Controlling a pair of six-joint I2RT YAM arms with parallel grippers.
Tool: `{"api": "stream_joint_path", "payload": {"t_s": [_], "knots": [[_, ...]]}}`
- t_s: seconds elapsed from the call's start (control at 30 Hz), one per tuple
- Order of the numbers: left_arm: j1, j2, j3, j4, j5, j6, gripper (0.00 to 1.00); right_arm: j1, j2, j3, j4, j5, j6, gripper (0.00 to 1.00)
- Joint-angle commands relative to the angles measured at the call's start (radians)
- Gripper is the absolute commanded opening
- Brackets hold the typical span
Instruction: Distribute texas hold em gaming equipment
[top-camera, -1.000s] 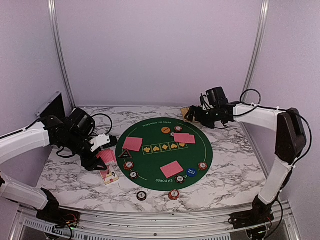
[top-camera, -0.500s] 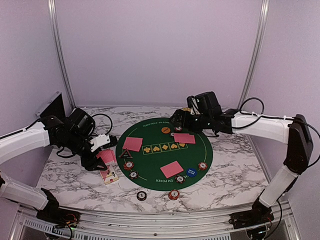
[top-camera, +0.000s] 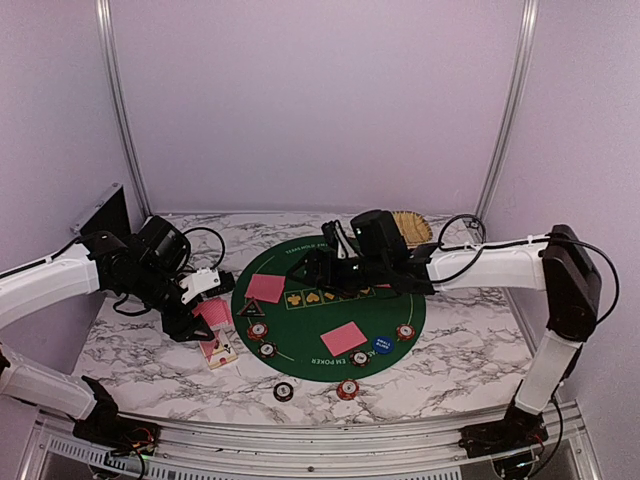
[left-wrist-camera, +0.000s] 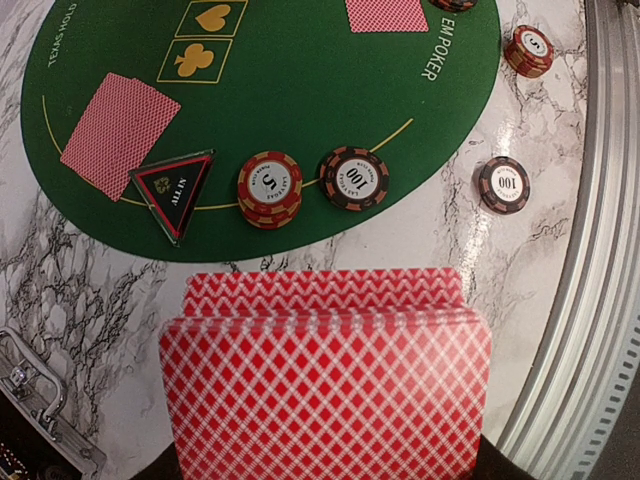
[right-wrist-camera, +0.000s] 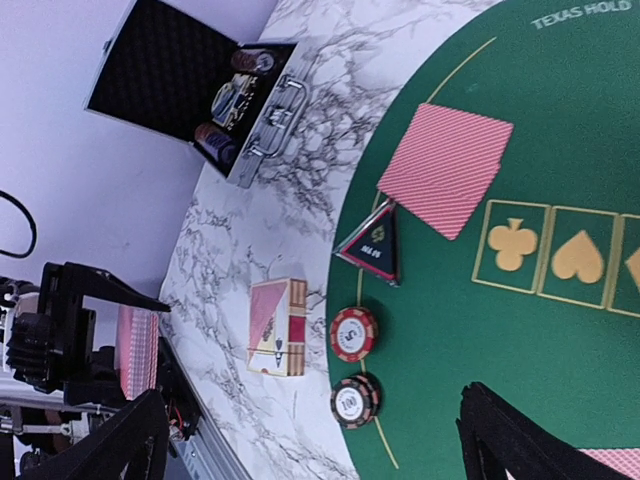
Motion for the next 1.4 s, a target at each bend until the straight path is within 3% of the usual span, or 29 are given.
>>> {"api": "stream_joint_path", "payload": {"t_s": [0.0, 0.37, 0.73, 1.37], "knots": [[0.004, -0.014, 0.024, 0.01, 0.011, 0.003, 0.0, 0.048, 0.062, 0.036, 0.199, -0.185, 0.089, 0.99], [0.004, -0.015, 0.024, 0.01, 0.011, 0.004, 0.0, 0.15, 0.291, 0.175, 0.374, -0.386, 0.234, 0.99], [0.004, -0.016, 0.022, 0.01, 0.013, 0.004, 0.0, 0.178, 0.368, 0.227, 0.464, -0.435, 0.303, 0.99], [0.004, -0.016, 0.024, 0.01, 0.019, 0.002, 0.0, 0.214, 0.535, 0.433, 0.474, -0.518, 0.356, 0.96]]}}
